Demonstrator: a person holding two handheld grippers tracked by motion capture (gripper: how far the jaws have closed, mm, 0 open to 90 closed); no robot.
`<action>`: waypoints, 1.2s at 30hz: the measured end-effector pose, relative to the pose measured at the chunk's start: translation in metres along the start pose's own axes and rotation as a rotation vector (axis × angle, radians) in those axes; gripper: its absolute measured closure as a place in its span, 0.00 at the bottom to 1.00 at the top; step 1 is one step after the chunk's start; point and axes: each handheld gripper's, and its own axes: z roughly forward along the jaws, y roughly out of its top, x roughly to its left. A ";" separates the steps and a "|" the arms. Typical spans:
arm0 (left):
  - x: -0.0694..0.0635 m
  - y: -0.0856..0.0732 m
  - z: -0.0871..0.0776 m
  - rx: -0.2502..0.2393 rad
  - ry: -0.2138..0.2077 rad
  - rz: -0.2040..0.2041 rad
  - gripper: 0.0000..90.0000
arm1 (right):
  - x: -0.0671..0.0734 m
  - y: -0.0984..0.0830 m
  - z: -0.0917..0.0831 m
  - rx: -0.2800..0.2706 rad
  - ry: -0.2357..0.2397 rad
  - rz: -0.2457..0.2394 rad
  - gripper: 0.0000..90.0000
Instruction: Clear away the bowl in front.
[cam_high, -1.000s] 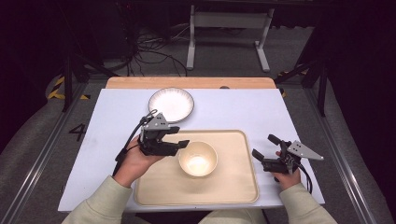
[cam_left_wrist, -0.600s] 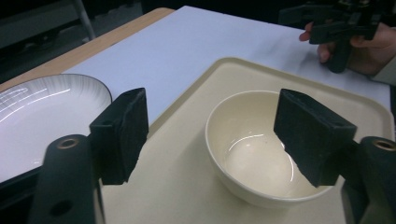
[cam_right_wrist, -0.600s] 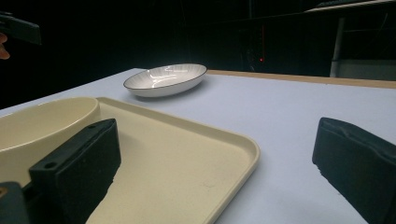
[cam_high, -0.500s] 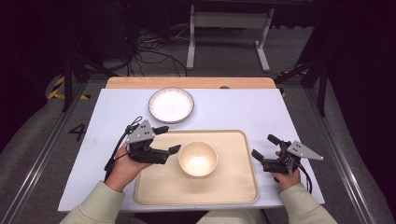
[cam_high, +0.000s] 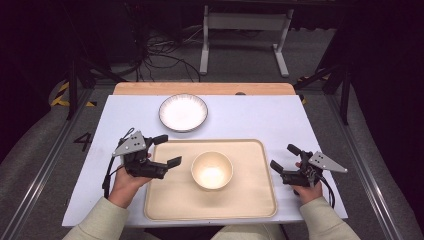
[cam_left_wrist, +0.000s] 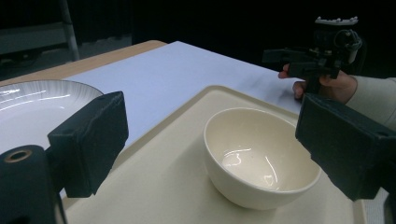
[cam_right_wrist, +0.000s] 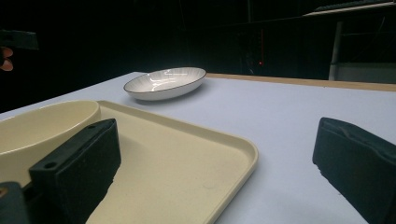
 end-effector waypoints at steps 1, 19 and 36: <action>0.002 -0.002 -0.003 -0.003 0.002 0.004 0.11 | 0.000 0.000 0.000 -0.002 -0.004 -0.002 0.01; 0.021 -0.030 -0.039 -0.053 0.081 -0.054 0.04 | 0.002 0.002 -0.002 -0.010 -0.031 -0.069 0.00; 0.033 -0.058 -0.051 -0.051 0.189 -0.034 0.01 | 0.005 0.003 -0.004 -0.015 0.012 -0.111 0.00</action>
